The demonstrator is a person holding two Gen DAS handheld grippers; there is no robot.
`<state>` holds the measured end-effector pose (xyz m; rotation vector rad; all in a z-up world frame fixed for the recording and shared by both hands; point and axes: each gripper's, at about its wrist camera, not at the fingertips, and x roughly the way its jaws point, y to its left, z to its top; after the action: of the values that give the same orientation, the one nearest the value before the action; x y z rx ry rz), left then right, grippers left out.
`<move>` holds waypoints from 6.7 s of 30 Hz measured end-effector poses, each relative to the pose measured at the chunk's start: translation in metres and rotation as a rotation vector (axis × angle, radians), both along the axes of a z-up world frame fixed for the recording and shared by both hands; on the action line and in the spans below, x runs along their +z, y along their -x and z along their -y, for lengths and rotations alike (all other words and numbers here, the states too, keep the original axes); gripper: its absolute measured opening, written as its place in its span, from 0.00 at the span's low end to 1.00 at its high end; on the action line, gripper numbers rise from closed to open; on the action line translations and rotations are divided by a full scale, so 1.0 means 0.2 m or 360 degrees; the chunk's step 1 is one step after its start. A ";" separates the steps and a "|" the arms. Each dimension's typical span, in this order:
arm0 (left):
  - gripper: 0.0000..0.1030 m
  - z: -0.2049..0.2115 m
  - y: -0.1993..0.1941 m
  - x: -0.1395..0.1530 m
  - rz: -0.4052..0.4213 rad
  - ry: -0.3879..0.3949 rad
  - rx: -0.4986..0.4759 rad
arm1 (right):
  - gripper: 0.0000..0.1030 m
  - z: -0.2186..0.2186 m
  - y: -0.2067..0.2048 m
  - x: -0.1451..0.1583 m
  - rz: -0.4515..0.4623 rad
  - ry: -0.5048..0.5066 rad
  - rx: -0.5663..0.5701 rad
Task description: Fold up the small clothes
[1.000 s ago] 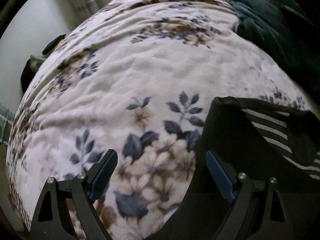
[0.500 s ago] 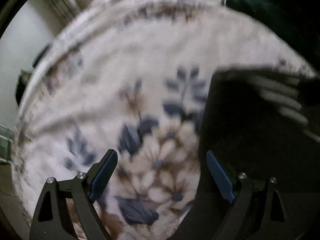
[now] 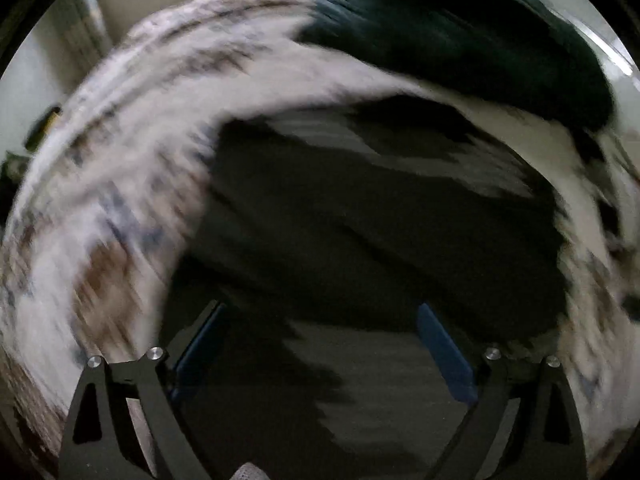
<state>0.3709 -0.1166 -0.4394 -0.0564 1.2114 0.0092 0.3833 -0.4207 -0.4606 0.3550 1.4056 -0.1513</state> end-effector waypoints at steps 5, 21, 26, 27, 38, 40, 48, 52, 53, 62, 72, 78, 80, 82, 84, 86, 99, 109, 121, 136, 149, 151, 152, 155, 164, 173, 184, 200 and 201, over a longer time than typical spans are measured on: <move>0.93 0.58 0.49 -0.14 -0.0253 0.0057 -0.0143 | 0.82 0.33 0.18 -0.04 -0.0046 -0.0101 0.0081; 0.81 1.35 1.04 -0.59 -0.0418 -0.0173 -0.0190 | 0.82 0.70 -0.10 -0.48 -0.0040 -0.0811 0.0173; 0.12 1.32 1.01 -0.53 -0.0277 -0.0215 -0.0163 | 0.82 0.63 -0.47 -0.57 0.0059 -0.0963 0.0118; 0.07 1.32 1.00 -0.52 -0.0264 -0.0216 -0.0151 | 0.82 0.60 -0.55 -0.59 0.0061 -0.1008 0.0101; 0.06 1.09 0.92 -0.22 -0.0160 -0.0045 0.0048 | 0.07 0.30 -0.93 -0.63 0.0020 -0.1024 0.0130; 0.06 0.99 0.93 -0.11 -0.0112 -0.0004 0.0116 | 0.07 0.26 -0.93 -0.56 0.0032 -0.0995 0.0159; 0.06 0.57 1.04 0.19 -0.0001 0.0154 0.0356 | 0.06 -0.06 -1.00 -0.13 0.0079 -0.0807 0.0378; 0.06 0.26 1.07 0.23 0.0017 0.0234 0.0486 | 0.06 -0.37 -1.07 0.05 0.0103 -0.0720 0.0476; 0.06 0.20 1.07 0.22 0.0012 0.0254 0.0507 | 0.06 -0.48 -1.09 0.08 0.0107 -0.0701 0.0502; 0.06 -0.50 1.08 0.00 -0.0059 0.0507 0.0695 | 0.06 -1.55 -1.24 -0.01 0.0060 -0.0452 0.0689; 0.06 -1.02 1.10 -0.35 -0.0228 0.0687 0.0785 | 0.06 -2.38 -1.32 -0.42 -0.0056 -0.0101 0.0813; 0.22 -1.30 1.30 -0.44 -0.0380 0.0842 0.0971 | 0.41 -2.38 -1.24 -0.44 -0.0103 -0.0315 0.0723; 0.23 -1.41 1.39 -0.42 -0.0400 0.0824 0.1019 | 0.56 -2.33 -1.11 -0.33 -0.0073 -0.0420 0.0765; 0.24 -1.45 1.41 -0.40 -0.0422 0.0805 0.1021 | 0.57 -2.25 -0.90 -0.22 -0.0027 -0.0416 0.0820; 0.24 -1.44 1.40 -0.37 -0.0404 0.0829 0.0956 | 0.57 -2.17 -0.71 -0.17 -0.0034 -0.0423 0.0834; 0.24 -1.38 1.34 -0.33 -0.0384 0.0849 0.0842 | 0.57 -2.05 -0.45 -0.15 -0.0083 -0.0426 0.0804; 0.29 -0.98 1.28 -0.49 -0.0560 0.0554 0.0437 | 0.55 -1.48 1.15 -0.74 -0.0668 -0.0521 0.0259; 0.29 -1.12 1.41 -0.33 -0.0470 0.0442 0.0346 | 0.47 -1.36 1.40 -0.54 -0.0342 -0.0595 0.0220; 0.29 -1.10 1.46 -0.43 -0.0495 0.0479 0.0310 | 0.07 -1.37 1.69 -0.81 -0.0529 -0.0767 0.0177; 0.11 -1.02 1.36 -0.43 -0.0358 0.0515 0.0141 | 0.00 -1.37 1.51 -0.84 -0.0285 -0.0899 -0.0010; 0.39 -1.29 1.11 -0.11 -0.0198 0.0668 0.0391 | 0.48 -1.17 1.31 -0.44 -0.0123 -0.0630 -0.0081; 0.59 -1.29 0.92 -0.04 -0.0111 0.0700 0.0377 | 0.48 -1.16 1.11 -0.39 -0.0082 -0.0566 -0.0058; 0.61 -1.29 0.79 -0.01 -0.0054 0.0723 0.0362 | 0.48 -1.13 1.06 -0.38 -0.0067 -0.0557 -0.0054; 0.61 -1.26 0.37 0.07 0.0047 0.0770 0.0285 | 0.48 -1.12 0.75 -0.31 0.0004 -0.0509 -0.0038; 0.61 -1.07 -0.59 0.03 0.0056 0.0652 0.0033 | 0.48 -0.83 -0.02 -0.22 0.0098 -0.0442 -0.0144; 0.03 -0.84 -0.97 -0.25 0.0007 0.0350 -0.0262 | 0.48 -0.89 -0.43 -0.39 0.0172 -0.0485 -0.0223; 0.00 -1.18 -0.96 -0.27 0.0138 0.0401 0.0069 | 0.48 -0.86 -0.72 -0.49 0.0208 -0.0551 -0.0260; 0.54 -1.00 -1.04 -0.42 -0.0088 0.0379 -0.0071 | 0.25 -0.99 -1.16 -0.54 0.0149 -0.0330 0.0000; 0.54 -1.01 -1.04 -0.42 -0.0094 0.0390 -0.0064 | 0.36 -0.99 -1.17 -0.54 0.0123 -0.0332 0.0000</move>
<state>0.5788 0.0857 -0.5240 -0.2472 1.2675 -0.1741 0.6179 -0.2232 -0.5689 0.5280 1.3482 0.0098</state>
